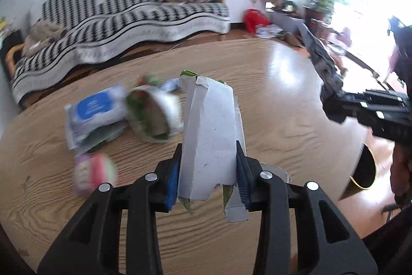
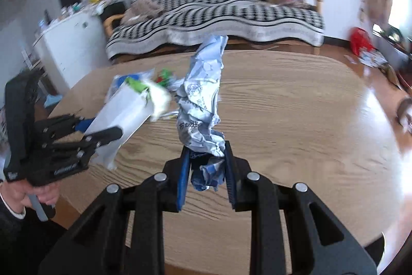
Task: Collect trash
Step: 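Carry the white carton and foil wrapper over the black bin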
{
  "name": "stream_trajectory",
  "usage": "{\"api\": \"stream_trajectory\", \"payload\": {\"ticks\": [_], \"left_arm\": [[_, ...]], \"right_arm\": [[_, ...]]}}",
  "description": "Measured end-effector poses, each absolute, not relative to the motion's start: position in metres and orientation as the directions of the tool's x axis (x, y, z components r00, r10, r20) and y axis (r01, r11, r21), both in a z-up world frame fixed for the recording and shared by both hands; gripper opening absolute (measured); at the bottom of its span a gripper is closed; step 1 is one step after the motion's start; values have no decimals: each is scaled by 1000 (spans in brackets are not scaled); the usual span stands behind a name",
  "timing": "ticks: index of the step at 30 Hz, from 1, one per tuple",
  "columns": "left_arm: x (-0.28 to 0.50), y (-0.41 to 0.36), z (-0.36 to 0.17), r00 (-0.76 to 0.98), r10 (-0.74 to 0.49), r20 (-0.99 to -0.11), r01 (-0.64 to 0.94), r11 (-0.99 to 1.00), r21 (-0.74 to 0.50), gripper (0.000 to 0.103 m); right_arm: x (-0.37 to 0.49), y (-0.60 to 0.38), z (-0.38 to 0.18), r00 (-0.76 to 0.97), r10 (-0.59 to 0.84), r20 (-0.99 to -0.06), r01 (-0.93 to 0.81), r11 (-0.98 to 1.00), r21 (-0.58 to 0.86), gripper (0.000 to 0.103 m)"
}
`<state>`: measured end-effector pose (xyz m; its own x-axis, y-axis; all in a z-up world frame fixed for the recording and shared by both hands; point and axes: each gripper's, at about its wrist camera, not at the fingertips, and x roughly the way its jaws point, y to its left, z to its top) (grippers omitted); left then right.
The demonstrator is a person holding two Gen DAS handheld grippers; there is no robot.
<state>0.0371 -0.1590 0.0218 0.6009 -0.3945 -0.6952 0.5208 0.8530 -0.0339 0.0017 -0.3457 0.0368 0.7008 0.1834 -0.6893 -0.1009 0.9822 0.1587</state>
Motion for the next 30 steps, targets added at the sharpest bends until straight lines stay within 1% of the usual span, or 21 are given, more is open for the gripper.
{"api": "stream_trajectory", "payload": {"ticks": [3,8,11,14,19,25,30], "left_arm": [[25,-198,20,566,-445,-694,577,815,-53,37],[-3,-284,9,479,-529,-701,686,723,-77,37],[-22,-332,5,421,-581,-697,739,665,-107,37],[-47,-382,-1,338,-634,-695,797,586,-148,37],[-85,-448,-27,215,-659,-721,854,486,-189,37],[-116,-498,-67,96,-634,-768,876,420,-237,37],[-118,-519,-77,70,-623,-779,878,409,-248,37]], "right_arm": [[-22,-393,42,714,103,-693,2,989,149,25],[-69,-478,42,699,-45,-713,209,967,144,25],[-103,-532,34,659,-138,-739,350,926,139,25],[-135,-585,18,590,-195,-783,482,863,148,25],[-173,-649,-15,464,-218,-858,622,770,141,25],[-197,-683,-44,377,-192,-906,685,716,133,25],[-204,-692,-50,350,-179,-919,713,688,137,25]]}}
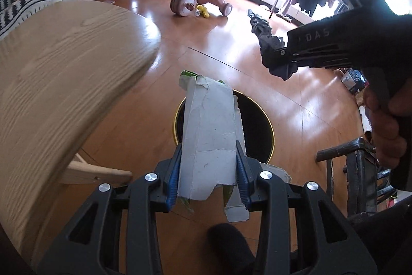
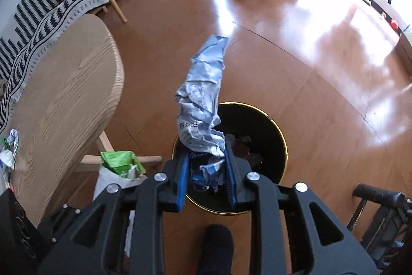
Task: Collect trash
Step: 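Carry the white carton and foil wrapper over the black bin, then open both tools to drop carton and foil into the bin, then return to table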
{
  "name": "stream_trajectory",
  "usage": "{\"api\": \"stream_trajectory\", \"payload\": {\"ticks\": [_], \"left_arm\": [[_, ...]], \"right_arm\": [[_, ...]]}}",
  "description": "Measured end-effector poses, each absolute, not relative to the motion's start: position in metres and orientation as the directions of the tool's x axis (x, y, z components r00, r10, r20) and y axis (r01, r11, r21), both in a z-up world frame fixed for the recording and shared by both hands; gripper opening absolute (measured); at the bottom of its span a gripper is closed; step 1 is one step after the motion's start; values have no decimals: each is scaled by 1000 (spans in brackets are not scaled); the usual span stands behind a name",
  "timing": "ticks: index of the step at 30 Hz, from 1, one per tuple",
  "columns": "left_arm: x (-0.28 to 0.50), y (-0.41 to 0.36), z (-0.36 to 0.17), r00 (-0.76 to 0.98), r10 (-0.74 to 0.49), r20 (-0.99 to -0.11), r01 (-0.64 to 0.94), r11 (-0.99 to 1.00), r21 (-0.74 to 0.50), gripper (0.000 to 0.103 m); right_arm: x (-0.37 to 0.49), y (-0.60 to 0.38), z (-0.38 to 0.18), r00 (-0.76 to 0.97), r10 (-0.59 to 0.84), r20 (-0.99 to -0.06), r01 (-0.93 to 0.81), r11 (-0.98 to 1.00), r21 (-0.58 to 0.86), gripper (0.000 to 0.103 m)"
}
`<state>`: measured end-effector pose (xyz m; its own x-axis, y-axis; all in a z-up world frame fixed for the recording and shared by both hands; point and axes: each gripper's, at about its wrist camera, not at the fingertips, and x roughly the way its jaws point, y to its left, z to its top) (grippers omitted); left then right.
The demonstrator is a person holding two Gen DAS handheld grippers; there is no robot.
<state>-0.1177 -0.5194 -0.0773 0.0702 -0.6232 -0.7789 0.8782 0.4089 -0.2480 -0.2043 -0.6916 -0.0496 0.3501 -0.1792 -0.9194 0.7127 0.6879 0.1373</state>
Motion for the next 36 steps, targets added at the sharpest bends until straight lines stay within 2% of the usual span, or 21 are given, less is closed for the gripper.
{"api": "stream_trajectory", "payload": {"ticks": [15,16,17,19,20,22,29,32,36], "left_arm": [[-120,-539,-87,22,-622,-783,879,385,-281,38],[-119,-542,-90,16,-619,-785,879,383,-285,39],[-120,-544,-91,18,-617,-787,879,385,-282,44],[-119,-548,-95,28,-615,-788,877,393,-276,55],[-119,-550,-96,29,-615,-788,878,393,-274,61],[-119,-551,-99,30,-611,-791,878,395,-272,63],[-109,-532,-78,52,-633,-772,858,423,-289,87],[-100,-503,-50,109,-658,-745,856,444,-266,91],[-73,-434,-12,221,-667,-711,814,528,-242,92]], "right_arm": [[-208,-694,-49,326,-201,-924,746,654,121,25],[-209,-694,-49,318,-206,-926,752,649,114,33],[-208,-694,-48,311,-221,-924,760,642,102,56],[-208,-691,-43,313,-256,-915,764,640,82,75],[-207,-690,-41,309,-271,-912,767,638,70,75],[-206,-689,-40,317,-271,-909,767,637,77,75],[-178,-666,-16,418,-279,-865,722,680,129,75],[-156,-639,0,502,-253,-827,661,729,178,78],[-112,-582,19,586,-196,-786,545,813,204,82]]}}
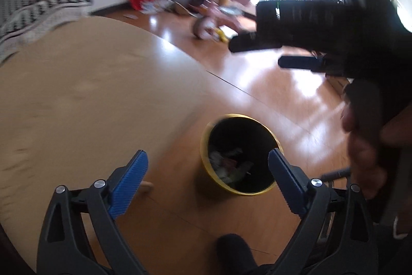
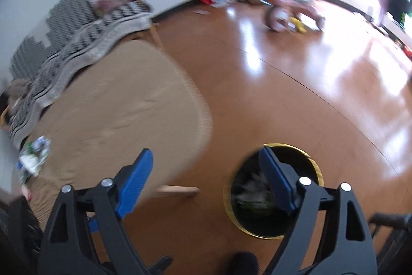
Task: Collect trash
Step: 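Open both tools to drop carton and foil into the bin, then return to table, then grasp the pink-red toy ball with the left tool while the right tool grasps the white paper cup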
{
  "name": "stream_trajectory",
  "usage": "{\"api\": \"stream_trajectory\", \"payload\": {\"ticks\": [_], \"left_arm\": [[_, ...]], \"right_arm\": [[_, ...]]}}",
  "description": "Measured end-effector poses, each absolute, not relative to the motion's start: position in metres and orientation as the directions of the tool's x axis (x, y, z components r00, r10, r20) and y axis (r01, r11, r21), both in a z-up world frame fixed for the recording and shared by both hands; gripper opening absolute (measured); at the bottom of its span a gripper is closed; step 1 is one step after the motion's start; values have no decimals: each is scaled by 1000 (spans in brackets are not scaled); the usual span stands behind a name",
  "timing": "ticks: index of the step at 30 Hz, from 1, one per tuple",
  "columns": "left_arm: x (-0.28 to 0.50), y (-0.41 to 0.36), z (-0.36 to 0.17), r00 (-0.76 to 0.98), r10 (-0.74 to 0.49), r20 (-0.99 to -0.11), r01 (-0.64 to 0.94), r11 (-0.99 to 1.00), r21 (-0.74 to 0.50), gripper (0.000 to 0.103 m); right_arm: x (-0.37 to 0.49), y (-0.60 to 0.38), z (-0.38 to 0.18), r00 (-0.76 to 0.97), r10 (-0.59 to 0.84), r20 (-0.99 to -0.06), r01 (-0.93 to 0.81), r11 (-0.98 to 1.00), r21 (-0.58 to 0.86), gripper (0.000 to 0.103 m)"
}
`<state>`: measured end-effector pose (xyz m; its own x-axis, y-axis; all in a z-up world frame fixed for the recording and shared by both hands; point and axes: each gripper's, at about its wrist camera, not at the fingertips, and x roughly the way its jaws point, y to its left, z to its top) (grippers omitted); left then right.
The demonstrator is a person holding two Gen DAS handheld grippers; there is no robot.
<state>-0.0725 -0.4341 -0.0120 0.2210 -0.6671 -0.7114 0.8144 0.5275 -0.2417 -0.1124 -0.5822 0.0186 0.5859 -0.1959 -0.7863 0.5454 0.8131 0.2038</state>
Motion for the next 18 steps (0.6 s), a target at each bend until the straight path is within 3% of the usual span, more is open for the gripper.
{"api": "stream_trajectory", "payload": {"ticks": [9,18], "left_arm": [[-5,-226,23,520,-460,-720,567,816,-111,92],[22,-55,30,639,-270,-720,286,953,-104,93]], "right_arm": [[-9,-422,36,688,39,-725,246,927,284,82],[49,-270,28,644,213,-734,5,959,283,82]]}}
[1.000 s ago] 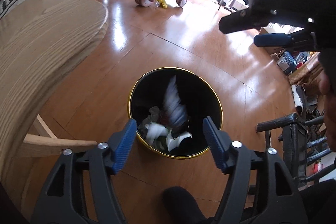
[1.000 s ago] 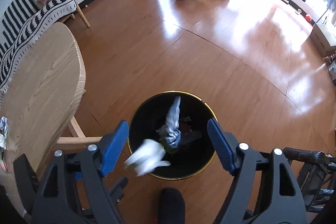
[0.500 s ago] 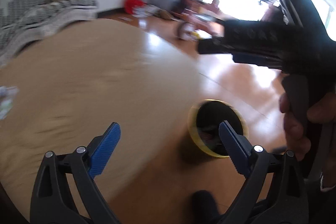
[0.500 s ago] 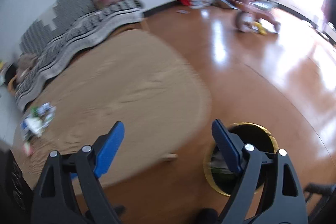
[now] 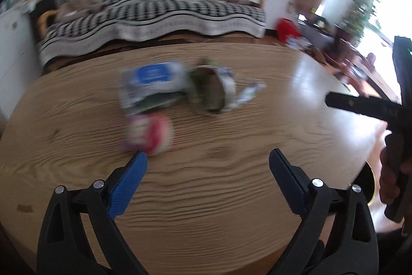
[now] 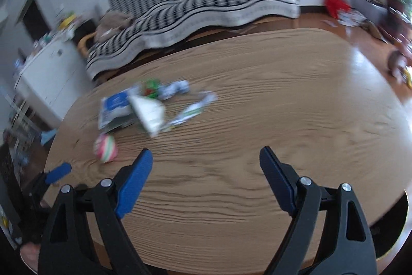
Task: Collect trash
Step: 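Grasp the pink-red toy ball with the left tool while the right tool grasps the white paper cup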
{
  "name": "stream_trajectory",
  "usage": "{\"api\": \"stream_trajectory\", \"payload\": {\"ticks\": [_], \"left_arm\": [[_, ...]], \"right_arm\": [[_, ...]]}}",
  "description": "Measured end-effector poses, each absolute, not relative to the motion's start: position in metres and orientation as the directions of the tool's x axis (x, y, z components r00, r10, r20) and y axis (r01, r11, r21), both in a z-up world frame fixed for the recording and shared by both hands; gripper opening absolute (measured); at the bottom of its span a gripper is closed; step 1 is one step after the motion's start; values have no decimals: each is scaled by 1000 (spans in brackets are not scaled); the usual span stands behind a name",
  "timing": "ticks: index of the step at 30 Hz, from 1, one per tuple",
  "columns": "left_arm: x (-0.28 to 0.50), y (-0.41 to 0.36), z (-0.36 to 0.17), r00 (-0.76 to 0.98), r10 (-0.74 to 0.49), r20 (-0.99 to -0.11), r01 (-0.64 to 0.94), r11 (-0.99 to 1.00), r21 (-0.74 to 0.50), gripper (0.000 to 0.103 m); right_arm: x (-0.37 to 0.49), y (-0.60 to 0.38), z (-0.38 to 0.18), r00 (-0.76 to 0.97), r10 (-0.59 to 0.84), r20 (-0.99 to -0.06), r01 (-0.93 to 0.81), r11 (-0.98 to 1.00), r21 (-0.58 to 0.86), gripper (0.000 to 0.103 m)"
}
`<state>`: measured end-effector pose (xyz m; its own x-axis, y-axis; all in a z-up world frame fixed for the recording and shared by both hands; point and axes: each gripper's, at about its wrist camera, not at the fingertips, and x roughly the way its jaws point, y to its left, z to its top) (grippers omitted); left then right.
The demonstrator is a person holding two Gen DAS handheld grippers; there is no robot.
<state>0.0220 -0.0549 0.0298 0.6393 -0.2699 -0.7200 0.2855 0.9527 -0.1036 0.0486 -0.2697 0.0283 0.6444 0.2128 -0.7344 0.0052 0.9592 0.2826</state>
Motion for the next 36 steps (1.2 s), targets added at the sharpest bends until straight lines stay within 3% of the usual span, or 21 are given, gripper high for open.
{"api": "stream_trajectory", "payload": {"ticks": [11,20,26,27,29,30,31,32,36], "left_arm": [[59,-12,-3,610,-220,-761,266,962,-66,93],[106,-2,-44,549,-224,-805,229,967,-113,93],[116,-7,-55,557,-202,-806,262,963,-61,93],[119,-7,-56,556,-209,-805,267,962,-65,93],[122,-7,-55,551,-220,-805,268,960,-80,91],[123,-8,-54,552,-229,-802,272,958,-86,86],[123,-10,-52,557,-234,-797,281,956,-84,72],[123,-12,-50,555,-243,-795,295,952,-86,63],[119,-16,-45,555,-235,-798,291,954,-78,56]], "right_arm": [[104,-198,12,598,282,-750,-86,953,290,82],[170,-166,-30,555,263,-789,-55,958,281,82],[193,-152,-43,558,236,-795,-54,967,249,81],[195,-150,-43,560,229,-796,-52,969,242,79],[197,-147,-44,561,223,-797,-57,971,232,63],[197,-145,-44,560,225,-797,-66,972,227,58],[197,-142,-44,558,222,-800,-75,973,217,43],[195,-141,-44,561,225,-797,-81,973,218,42],[185,-145,-37,569,232,-789,-91,971,219,40]]}}
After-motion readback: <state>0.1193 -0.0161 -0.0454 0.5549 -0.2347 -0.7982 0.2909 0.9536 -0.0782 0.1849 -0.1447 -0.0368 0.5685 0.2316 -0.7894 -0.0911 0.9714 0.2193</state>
